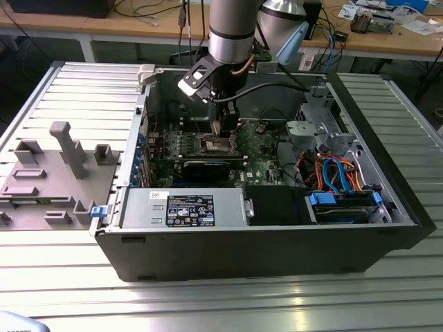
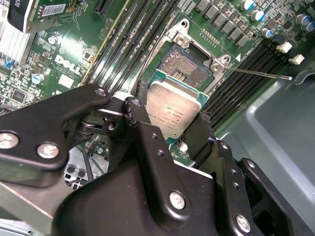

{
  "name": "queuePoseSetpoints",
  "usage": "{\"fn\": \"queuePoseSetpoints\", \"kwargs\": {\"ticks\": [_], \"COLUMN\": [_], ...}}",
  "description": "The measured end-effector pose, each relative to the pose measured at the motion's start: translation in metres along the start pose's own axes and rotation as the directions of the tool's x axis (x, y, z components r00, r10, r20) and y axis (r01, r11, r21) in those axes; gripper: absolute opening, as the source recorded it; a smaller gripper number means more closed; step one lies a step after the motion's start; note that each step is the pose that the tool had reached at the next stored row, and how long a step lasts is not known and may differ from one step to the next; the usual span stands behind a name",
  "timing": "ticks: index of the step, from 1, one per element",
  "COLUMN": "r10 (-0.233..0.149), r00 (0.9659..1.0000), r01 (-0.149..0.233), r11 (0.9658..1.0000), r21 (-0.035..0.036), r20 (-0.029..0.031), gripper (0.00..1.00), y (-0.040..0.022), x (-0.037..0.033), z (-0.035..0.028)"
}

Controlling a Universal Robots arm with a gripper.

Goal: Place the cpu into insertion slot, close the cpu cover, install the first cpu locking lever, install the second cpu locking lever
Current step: 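Place the cpu into insertion slot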

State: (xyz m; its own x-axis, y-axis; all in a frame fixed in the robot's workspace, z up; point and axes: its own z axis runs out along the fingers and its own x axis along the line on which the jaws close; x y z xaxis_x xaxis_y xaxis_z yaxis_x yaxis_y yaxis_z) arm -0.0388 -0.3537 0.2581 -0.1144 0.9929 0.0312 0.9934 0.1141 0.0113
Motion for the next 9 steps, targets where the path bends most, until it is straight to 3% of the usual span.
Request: {"fn": "queuePoseSetpoints", "kwargs": {"ticks": [9], "r10": [0.004], "r00": [1.0], "r01": [-0.004], "r11": [1.0], "r21": [0.0], "r20": [0.0001], "gripper": [0.55], "y": [0.0], "x": [-0.0001], "z": [0.0023]}}
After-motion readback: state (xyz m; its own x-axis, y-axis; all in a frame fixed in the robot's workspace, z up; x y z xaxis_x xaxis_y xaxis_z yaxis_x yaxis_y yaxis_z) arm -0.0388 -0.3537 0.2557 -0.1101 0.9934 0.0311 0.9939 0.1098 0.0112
